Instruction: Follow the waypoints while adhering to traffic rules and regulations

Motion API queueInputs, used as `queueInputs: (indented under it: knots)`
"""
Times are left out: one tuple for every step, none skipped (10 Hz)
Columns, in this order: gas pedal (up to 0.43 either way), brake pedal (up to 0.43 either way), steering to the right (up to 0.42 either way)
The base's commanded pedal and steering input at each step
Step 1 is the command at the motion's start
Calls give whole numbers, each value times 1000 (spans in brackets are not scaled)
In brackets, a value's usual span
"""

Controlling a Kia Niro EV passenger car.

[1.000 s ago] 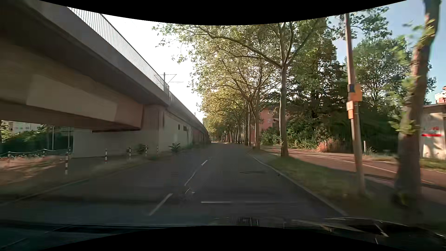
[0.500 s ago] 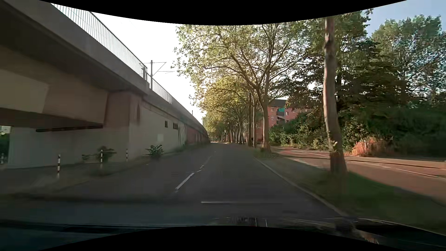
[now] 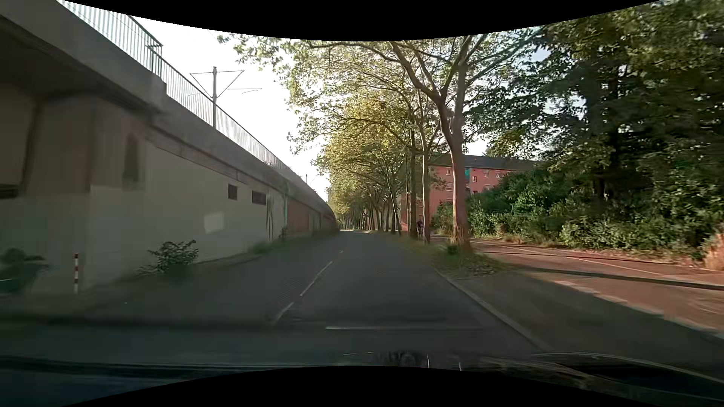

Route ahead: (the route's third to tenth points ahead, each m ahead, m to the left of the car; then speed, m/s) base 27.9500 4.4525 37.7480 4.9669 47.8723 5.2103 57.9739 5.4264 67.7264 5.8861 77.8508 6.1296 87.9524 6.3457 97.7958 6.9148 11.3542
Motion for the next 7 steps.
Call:
queueInputs:
  knots:
    - [110, 0, 1]
    - [110, 0, 1]
    - [110, 0, 1]
    - [110, 0, 1]
    - [98, 0, 0]
    - [98, 0, 0]
    - [98, 0, 0]
